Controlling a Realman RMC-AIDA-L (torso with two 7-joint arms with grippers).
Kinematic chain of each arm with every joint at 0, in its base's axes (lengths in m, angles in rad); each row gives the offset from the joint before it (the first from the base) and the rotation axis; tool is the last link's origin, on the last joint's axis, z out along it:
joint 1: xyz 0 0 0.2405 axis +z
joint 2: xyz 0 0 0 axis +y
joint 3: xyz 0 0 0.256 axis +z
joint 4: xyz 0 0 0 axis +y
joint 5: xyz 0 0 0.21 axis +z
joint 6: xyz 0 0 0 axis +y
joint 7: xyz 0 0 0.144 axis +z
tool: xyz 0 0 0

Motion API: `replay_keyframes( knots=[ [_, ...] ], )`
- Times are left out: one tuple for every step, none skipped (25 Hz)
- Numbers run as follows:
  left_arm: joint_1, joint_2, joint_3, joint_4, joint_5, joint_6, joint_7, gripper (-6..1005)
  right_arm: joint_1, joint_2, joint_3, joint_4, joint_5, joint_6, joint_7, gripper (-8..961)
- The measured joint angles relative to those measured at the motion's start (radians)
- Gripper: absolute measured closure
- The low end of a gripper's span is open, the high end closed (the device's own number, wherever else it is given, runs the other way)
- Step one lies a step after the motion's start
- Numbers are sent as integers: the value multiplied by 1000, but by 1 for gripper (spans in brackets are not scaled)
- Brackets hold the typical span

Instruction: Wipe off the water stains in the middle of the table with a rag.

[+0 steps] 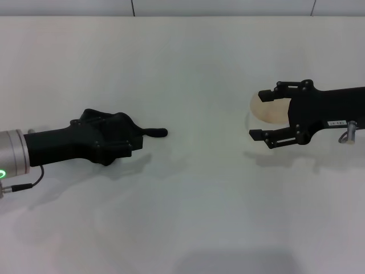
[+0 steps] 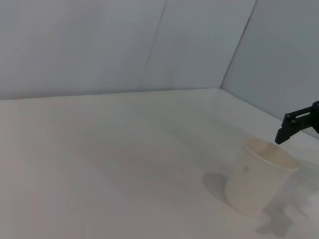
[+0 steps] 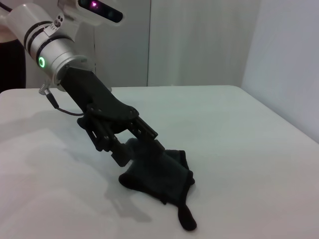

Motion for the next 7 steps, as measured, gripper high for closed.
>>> replay_keyframes(
  knots=[
    [-1, 0, 0, 0, 2, 0, 0, 138, 0, 0, 0, 2, 0, 3, -2, 112],
    [-2, 0, 1, 0, 3, 0, 0, 138, -1, 0, 0, 3, 1, 5, -3, 112],
    [-2, 0, 1, 0, 4, 0, 0, 138, -2, 1, 0, 4, 3, 7, -5, 112],
    [-2, 0, 1, 0, 5, 0, 0, 138, -3, 1, 0, 5, 4, 7, -6, 112],
    [-3, 0, 1, 0, 6, 0, 0, 138, -4, 2, 0, 5, 4, 8, -7, 112],
    [-4, 0, 1, 0, 6, 0, 0, 138, -5, 2, 0, 5, 4, 8, -7, 112],
    [-5, 0, 1, 0, 6, 0, 0, 138, -6, 2, 0, 5, 4, 9, -7, 112]
  ],
)
